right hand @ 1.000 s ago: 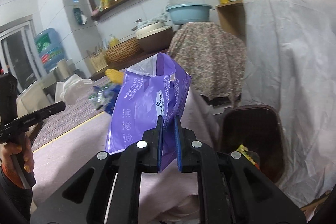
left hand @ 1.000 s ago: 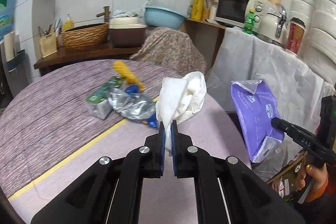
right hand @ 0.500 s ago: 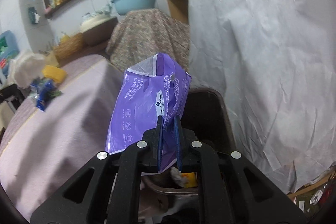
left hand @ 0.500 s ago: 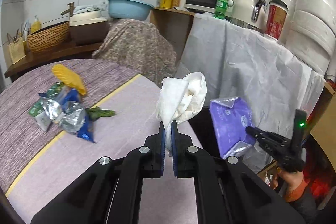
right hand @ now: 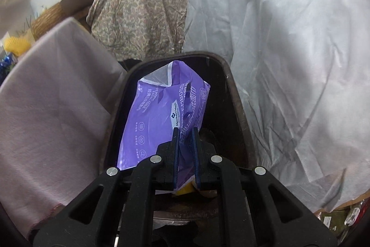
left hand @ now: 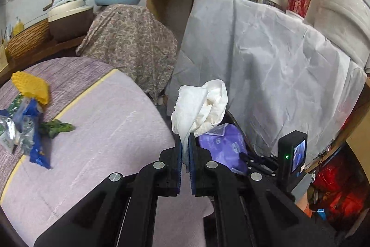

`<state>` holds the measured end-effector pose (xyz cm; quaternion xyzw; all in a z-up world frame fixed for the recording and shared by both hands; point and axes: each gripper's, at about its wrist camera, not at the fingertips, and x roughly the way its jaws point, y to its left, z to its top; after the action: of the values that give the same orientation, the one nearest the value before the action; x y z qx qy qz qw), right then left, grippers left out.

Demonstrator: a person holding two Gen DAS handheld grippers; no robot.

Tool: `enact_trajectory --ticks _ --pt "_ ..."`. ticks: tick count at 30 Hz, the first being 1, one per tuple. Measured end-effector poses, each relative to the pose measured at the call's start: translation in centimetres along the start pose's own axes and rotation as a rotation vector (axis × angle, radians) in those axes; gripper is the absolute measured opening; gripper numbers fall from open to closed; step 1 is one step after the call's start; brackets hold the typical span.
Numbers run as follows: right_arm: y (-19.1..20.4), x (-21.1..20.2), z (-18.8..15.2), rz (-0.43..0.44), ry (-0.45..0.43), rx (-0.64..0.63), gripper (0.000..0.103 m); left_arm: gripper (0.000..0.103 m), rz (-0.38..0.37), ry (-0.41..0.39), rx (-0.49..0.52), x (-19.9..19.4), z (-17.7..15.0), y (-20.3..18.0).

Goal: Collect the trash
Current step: 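Carry the tissue and purple bag over the bin and release both, then grasp the green carton with the left tool while the right tool grasps the chip bag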

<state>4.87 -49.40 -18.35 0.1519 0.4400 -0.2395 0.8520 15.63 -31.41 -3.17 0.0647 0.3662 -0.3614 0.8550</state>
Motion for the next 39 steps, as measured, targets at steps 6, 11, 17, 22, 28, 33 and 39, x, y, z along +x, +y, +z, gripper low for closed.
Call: enact_trajectory --ticks 6,11,17,22,28,33,39 --pt "-0.5 -0.2 -0.1 -0.032 -0.03 0.019 0.051 0.006 -0.023 0.053 0.037 3.3 0.5 -2.6" --pt "-2.2 -2.2 -0.3 -0.033 -0.075 0.089 0.054 0.006 -0.042 0.116 0.067 6.5 0.8 -5.1" --pt "-4.3 -4.6 -1.0 -0.08 -0.132 0.145 0.061 0.006 -0.049 0.245 0.074 11.6 0.0 -7.8" --pt "-6.0 -6.1 -1.4 -0.11 -0.16 0.195 0.062 0.008 -0.051 0.346 0.032 14.8 -0.9 -7.7" --pt "-6.6 -7.9 -0.9 -0.138 -0.195 0.202 0.071 0.07 -0.054 0.327 0.017 14.4 -1.5 -7.4" --pt "-6.3 -9.8 -0.1 -0.132 -0.231 0.199 0.077 0.077 -0.061 0.293 0.028 12.8 -1.1 -7.7" --pt "-5.5 -11.4 0.4 -0.118 -0.257 0.199 0.077 0.082 -0.067 0.203 0.033 8.4 -0.3 -6.7"
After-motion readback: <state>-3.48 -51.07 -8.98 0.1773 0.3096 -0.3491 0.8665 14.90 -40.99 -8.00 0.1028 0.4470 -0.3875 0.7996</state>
